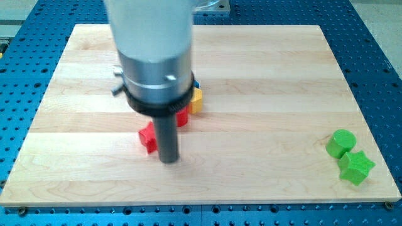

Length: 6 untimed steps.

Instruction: Put the red star closer to the heart

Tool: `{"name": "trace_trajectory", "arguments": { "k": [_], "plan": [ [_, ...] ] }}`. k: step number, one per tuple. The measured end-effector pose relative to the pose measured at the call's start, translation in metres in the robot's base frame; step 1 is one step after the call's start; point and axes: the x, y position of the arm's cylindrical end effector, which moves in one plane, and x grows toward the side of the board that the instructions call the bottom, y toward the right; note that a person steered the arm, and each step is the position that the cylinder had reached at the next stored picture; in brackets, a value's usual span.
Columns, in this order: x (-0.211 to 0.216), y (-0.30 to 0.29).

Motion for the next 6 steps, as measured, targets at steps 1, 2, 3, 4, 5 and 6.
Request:
{"name": "trace_trajectory", "arguments": {
  "k": [1, 2, 3, 4, 5, 6],
  "plan": [
    [-0.009, -0.025],
    [0.001, -0.036],
    [-0.029, -0.058],
    [-0.032, -0.087],
    [-0.039, -0.121],
    [-0.039, -0.065]
  ]
}}
